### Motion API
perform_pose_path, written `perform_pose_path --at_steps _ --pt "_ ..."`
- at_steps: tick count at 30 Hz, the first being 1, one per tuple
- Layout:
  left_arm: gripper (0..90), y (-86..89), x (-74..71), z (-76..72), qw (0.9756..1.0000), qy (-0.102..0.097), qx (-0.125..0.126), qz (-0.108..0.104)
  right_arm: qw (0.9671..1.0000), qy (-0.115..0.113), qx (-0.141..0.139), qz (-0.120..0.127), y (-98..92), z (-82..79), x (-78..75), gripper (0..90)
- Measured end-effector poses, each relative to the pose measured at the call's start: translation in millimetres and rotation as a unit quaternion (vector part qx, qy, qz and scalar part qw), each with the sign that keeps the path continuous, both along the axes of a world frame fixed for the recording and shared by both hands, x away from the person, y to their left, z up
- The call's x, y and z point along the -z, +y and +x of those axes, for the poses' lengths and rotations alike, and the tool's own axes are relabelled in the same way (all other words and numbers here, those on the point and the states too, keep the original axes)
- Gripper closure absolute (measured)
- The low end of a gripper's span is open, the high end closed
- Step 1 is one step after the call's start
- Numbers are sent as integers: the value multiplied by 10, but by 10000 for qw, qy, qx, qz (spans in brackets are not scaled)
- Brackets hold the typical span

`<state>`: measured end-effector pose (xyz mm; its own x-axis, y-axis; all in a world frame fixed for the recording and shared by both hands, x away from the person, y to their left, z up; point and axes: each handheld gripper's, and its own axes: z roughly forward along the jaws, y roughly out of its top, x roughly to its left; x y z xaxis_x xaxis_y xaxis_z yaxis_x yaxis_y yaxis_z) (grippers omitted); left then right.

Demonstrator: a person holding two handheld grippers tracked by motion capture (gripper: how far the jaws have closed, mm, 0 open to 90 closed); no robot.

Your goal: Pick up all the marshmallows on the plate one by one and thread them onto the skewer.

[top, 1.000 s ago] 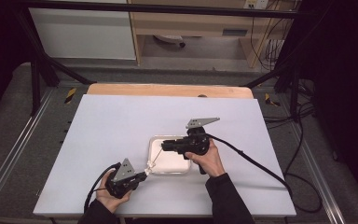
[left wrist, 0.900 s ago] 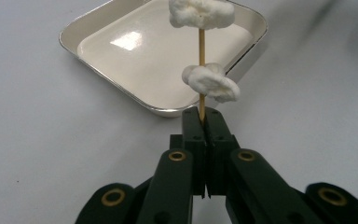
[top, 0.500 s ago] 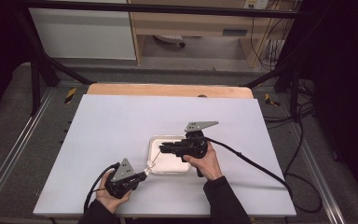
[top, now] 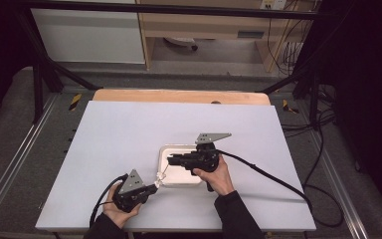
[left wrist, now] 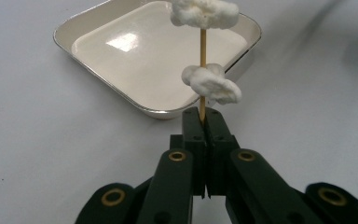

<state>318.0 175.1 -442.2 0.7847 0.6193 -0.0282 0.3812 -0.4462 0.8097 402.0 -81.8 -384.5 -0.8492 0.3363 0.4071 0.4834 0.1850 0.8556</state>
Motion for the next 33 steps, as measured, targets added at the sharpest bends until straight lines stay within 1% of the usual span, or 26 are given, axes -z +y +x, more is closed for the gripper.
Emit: perform_pose_path --at_steps 9,15,24,25,26,27,28,29,30,31,32,33 --pt "892 3 -6 -3 10000 1 -34 -30 10000 -8 -20 50 15 -16 44 820" --pt "892 3 -6 -1 10000 -20 -43 -14 9999 71 2 110 0 -18 94 822" --pt "892 1 -21 -4 9999 -51 -43 -88 9998 83 -54 188 17 -35 112 825" --pt "892 5 -31 -7 9997 -102 -22 -219 9998 82 -56 174 23 -36 124 825" --pt "892 6 -91 -5 9991 -115 -24 -396 9997 155 -148 70 41 -37 143 824" --pt "892 -21 -138 -16 9991 -341 -87 -254 9992 232 -301 -110 108 -58 217 821" --pt "892 -44 -129 -23 9987 -478 -181 -51 9990 270 -362 -62 167 -87 288 823" --pt "892 -23 -96 -8 9991 -346 -186 -161 9994 166 -315 -24 209 -97 322 821" --pt "892 -3 -76 14 9992 -305 -143 -231 9993 210 -324 -18 226 -89 339 819" --pt "891 6 -77 8 9992 -322 -132 -219 9992 194 -356 -41 229 -83 355 816" --pt "891 10 -87 -10 9992 -295 -142 -213 9992 196 -344 -36 225 -82 360 812" --pt "892 10 -92 -7 9991 -309 -142 -235 9992 231 -340 12 221 -82 351 808"
